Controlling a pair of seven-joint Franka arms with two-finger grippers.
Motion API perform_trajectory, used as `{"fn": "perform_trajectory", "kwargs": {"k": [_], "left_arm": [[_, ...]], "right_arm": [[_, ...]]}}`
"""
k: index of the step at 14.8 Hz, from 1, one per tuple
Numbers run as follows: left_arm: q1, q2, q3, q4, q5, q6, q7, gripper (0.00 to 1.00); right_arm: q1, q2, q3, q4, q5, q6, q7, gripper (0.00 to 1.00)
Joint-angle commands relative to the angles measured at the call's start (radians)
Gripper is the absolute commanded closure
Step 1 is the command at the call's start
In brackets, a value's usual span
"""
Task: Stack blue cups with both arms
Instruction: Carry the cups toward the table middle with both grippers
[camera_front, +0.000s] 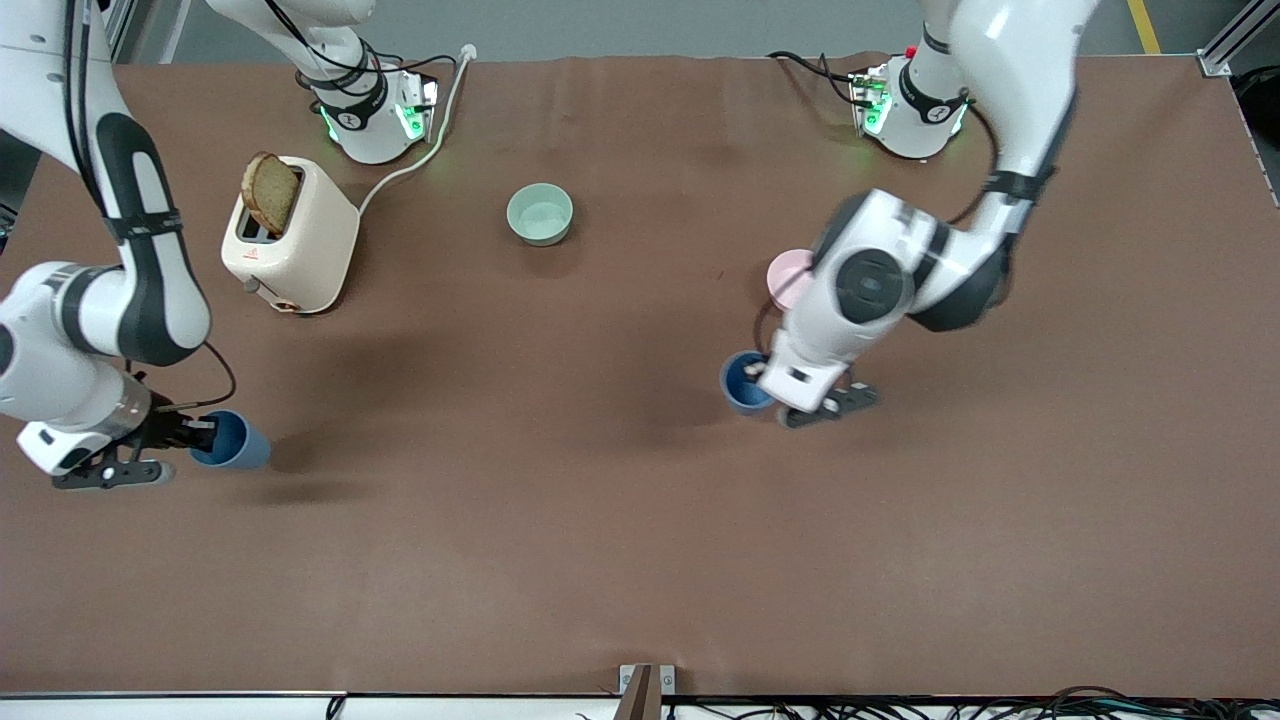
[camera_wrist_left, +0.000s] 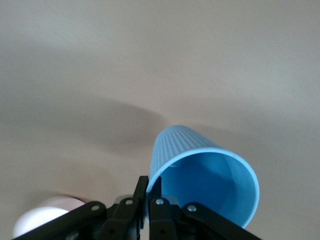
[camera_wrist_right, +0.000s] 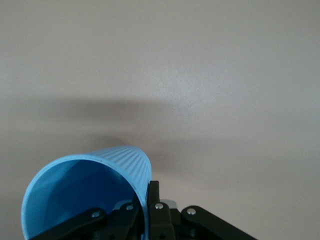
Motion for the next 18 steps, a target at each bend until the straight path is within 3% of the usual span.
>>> {"fn": "perform_trajectory", "kwargs": {"k": [1,4,10,11,13,15,18], "left_arm": [[-0.081,0.055,0.009,0.031,0.038,0.052,-0.119,1.0],[-0.131,0.088,0.007,0.031,0.05,0.104,-0.187,1.0],[-0.157,0.173,0.006,0.086,0.046,0.141,-0.187,0.99],[-0.157,0.187,0.006,0.102,0.047,0.141,-0.187,0.9],[-0.154,0.189,0.007,0.107,0.047,0.141,-0.185,0.0],[-0.138,0.164,0.012,0.149,0.044,0.118,-0.185,0.0],[-0.093,0.051,0.019,0.2,0.052,-0.041,-0.171,0.0]], "right_arm": [[0.033,-0.02,0.015,0.16,0.02,-0.211,0.126,0.99],[0.112,-0.049,0.044,0.216,0.02,-0.293,0.289,0.99],[0.121,-0.06,0.317,0.213,0.015,-0.258,0.723,0.98],[0.121,-0.06,0.356,0.212,0.012,-0.252,0.777,0.98],[0.124,-0.06,0.423,0.212,0.003,-0.25,0.881,0.98],[0.149,-0.06,0.462,0.208,0.003,-0.25,0.976,0.98],[0.225,-0.058,0.477,0.204,0.001,-0.252,1.091,0.98]]}}
